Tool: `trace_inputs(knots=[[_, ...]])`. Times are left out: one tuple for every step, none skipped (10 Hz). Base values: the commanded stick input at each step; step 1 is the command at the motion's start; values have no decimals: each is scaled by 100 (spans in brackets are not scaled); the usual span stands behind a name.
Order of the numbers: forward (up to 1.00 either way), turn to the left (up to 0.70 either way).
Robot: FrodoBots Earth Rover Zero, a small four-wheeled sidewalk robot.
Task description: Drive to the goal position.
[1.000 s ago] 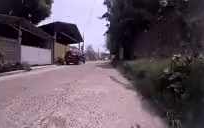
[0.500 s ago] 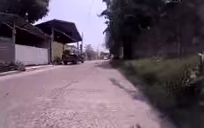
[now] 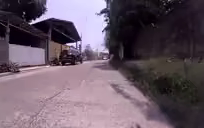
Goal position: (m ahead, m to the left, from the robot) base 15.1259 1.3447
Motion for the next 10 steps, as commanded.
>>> trace_inputs(knots=[[100, 0], [100, 0], [100, 0], [100, 0], [100, 13], [100, 26], [100, 33], [100, 37], [100, 5], [100, 3]])
